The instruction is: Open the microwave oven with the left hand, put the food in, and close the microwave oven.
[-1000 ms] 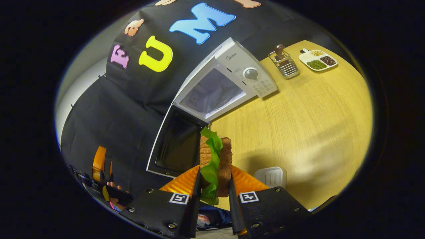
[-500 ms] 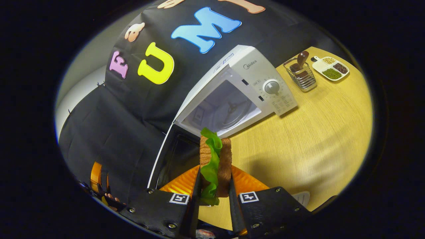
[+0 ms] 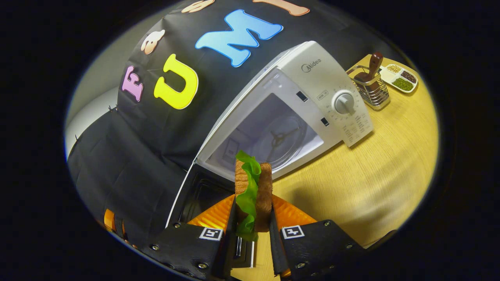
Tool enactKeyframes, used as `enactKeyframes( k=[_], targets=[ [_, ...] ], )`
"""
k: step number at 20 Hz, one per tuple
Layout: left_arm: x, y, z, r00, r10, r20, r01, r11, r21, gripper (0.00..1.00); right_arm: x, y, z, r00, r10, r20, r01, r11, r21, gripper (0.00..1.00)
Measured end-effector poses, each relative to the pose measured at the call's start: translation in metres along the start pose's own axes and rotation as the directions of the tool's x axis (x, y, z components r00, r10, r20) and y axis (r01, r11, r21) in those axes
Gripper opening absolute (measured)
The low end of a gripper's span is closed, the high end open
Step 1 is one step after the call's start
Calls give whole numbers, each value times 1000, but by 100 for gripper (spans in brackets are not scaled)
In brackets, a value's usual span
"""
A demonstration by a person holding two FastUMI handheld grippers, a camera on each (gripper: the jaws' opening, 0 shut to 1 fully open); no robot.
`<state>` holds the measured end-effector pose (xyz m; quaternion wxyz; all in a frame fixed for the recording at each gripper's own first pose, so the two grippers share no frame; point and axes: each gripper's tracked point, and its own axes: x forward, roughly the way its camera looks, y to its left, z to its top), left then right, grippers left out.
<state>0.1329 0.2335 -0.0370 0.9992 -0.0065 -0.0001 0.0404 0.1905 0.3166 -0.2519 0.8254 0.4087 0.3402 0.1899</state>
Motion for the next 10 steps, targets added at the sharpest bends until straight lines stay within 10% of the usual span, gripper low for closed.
enactKeyframes(
  k=[10],
  targets=[
    [12,58,-17,996,80,-46,-79,996,29,97,84,-8,22,990,-24,136,11,996,93,40]
  ],
)
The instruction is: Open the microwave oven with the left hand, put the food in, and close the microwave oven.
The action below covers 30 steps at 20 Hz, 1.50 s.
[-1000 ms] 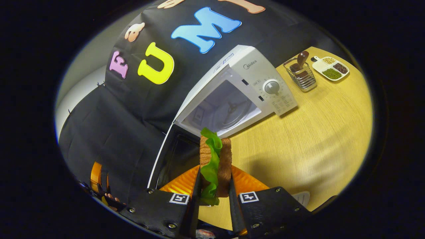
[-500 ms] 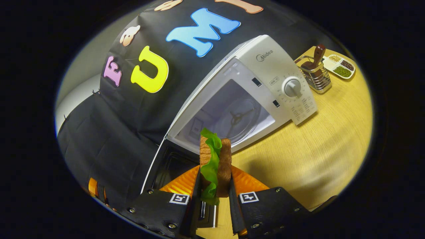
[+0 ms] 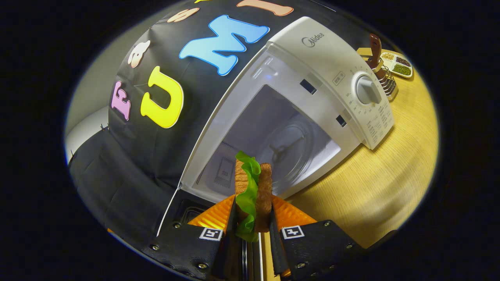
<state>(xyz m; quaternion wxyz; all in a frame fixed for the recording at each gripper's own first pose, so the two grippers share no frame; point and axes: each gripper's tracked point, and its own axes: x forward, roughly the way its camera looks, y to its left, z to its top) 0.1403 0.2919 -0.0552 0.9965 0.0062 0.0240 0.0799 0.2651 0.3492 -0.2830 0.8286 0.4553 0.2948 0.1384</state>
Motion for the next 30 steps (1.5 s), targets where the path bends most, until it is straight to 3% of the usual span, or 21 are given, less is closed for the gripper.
enactKeyframes(
  k=[7,14,17,20,22,23,24,26,30],
  targets=[
    [-4,29,-7,998,63,-21,-62,998,22,95,49,-4,18,997,-22,70,21,1000,12,40],
    [-13,44,-12,994,105,-26,-103,993,57,97,76,-24,22,991,-86,102,84,996,26,40],
    [-12,47,-17,993,114,-38,-112,992,55,97,81,-31,22,986,-125,108,128,992,-22,40],
    [-9,46,-16,993,114,-35,-112,992,58,97,77,-34,27,974,-171,151,189,975,-115,54],
    [-10,44,-21,993,111,-34,-109,992,62,97,74,-42,29,962,-223,159,250,952,-176,59],
    [-10,43,-21,994,107,-35,-105,993,58,97,69,-49,32,951,-258,169,290,934,-210,74],
    [-9,40,-23,994,104,-36,-102,993,54,97,65,-52,36,944,-277,181,315,920,-235,78],
    [-8,38,-26,994,100,-33,-98,994,54,97,59,-63,45,922,-324,209,373,890,-262,96],
    [-8,32,-30,996,86,-31,-84,995,58,97,40,-65,65,896,-359,262,432,840,-328,98]
  ],
)
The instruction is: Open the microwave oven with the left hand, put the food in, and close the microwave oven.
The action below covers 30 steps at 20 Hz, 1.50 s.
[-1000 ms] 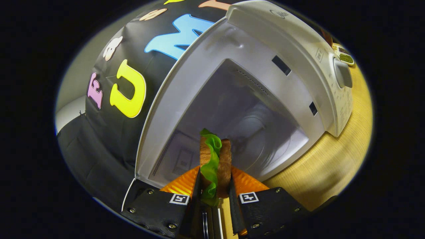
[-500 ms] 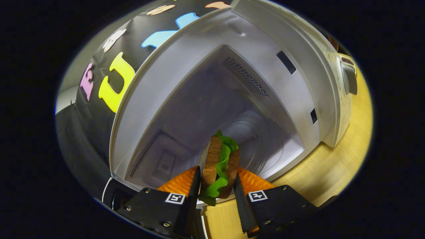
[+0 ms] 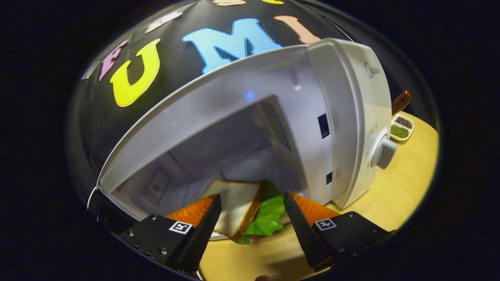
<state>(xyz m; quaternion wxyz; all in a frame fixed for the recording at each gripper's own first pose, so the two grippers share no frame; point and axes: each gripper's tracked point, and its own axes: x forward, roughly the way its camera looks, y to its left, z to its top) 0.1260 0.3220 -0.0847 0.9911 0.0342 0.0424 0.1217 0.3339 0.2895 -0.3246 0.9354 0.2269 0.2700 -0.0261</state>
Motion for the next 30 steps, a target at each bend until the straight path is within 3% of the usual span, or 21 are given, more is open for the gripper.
enactKeyframes(
  k=[7,16,22,27,28,30],
  targets=[
    [-13,-13,-17,1000,-13,-22,13,1000,-14,97,-54,-5,33,997,52,60,-41,985,-168,98],
    [-33,-50,-63,996,-19,-92,16,999,-31,97,-165,-12,86,965,213,152,-139,910,-391,98],
    [-55,-66,-100,986,-13,-167,6,999,-38,93,-225,-26,109,943,277,181,-179,887,-426,98],
    [-74,-93,-126,976,-29,-217,19,999,-48,97,-252,-42,119,935,305,183,-191,864,-465,98],
    [-75,-101,-133,973,-40,-229,30,998,-47,95,-255,-46,120,934,308,179,-194,861,-471,98],
    [-77,-114,-141,968,-49,-247,39,998,-45,81,-260,-55,121,935,310,172,-197,858,-474,98]
  ],
)
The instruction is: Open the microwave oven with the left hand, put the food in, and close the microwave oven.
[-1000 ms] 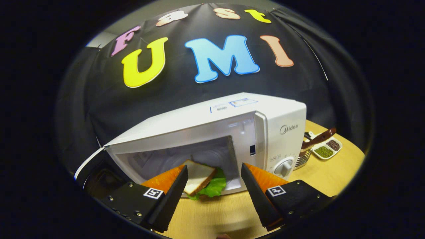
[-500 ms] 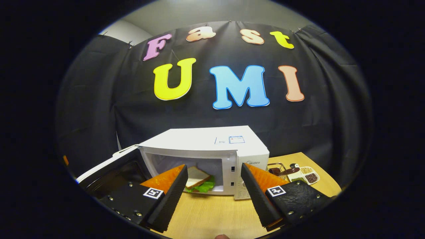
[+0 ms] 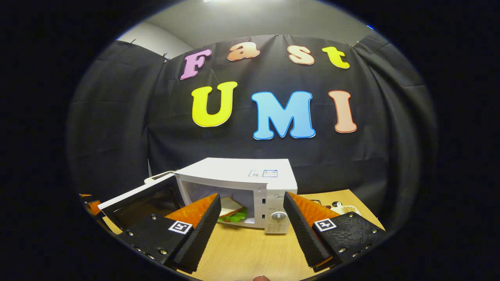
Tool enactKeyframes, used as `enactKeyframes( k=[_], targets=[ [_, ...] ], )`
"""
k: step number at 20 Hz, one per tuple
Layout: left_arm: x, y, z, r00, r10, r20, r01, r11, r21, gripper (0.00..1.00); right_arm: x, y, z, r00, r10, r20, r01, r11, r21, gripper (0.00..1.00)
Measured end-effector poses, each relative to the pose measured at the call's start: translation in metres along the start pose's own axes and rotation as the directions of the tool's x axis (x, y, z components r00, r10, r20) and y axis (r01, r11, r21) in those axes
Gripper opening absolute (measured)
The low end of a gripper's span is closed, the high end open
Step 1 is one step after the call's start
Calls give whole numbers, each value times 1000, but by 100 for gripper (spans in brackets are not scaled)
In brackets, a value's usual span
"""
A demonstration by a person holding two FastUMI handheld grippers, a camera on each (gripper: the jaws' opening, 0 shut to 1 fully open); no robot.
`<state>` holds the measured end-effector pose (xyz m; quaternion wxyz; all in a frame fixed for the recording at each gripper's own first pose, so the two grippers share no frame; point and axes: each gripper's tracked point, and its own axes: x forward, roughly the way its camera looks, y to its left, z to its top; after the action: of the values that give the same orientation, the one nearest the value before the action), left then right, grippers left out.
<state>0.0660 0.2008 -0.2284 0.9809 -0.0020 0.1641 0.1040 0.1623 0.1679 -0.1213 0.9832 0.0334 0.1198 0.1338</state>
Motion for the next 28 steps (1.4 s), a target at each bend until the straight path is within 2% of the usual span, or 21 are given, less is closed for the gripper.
enactKeyframes(
  k=[3,4,5,6,7,8,9,10,19,25,28],
  targets=[
    [1,-18,-8,1000,-21,-14,21,1000,3,44,-12,-13,-1,1000,-4,-7,4,1000,0,98],
    [-4,-22,-10,1000,-12,-17,12,1000,13,43,-17,-18,0,1000,-4,-7,4,1000,-3,98],
    [-1,-26,-8,1000,-8,-9,9,1000,17,31,-21,-22,0,1000,-5,-8,5,1000,-6,93],
    [0,-30,-12,1000,-12,-13,12,1000,19,25,-25,-27,0,1000,-6,-7,5,1000,-9,93],
    [1,-32,-12,1000,-4,-13,5,1000,20,10,-30,-32,0,1000,-8,-5,8,1000,-12,93],
    [-1,-32,-12,1000,3,-22,-2,1000,24,9,-34,-38,0,1000,-13,-4,13,1000,-13,98],
    [-1,-34,-12,1000,3,-29,-3,1000,19,8,-38,-42,-1,1000,-16,-3,16,1000,-11,93],
    [-2,-37,-14,999,0,-35,1,1000,9,8,-42,-47,-1,1000,-19,-3,19,1000,-6,98],
    [-13,-93,-16,997,-59,-58,59,998,3,8,-73,-76,-5,1000,-21,-6,22,999,25,98],
    [-20,-155,-9,985,-166,-47,167,986,23,8,-90,-84,-10,1000,-4,-20,5,999,52,98],
    [-18,-188,-6,969,-239,-54,241,970,40,7,-98,-84,-8,1000,-18,-12,19,998,66,98]
  ],
)
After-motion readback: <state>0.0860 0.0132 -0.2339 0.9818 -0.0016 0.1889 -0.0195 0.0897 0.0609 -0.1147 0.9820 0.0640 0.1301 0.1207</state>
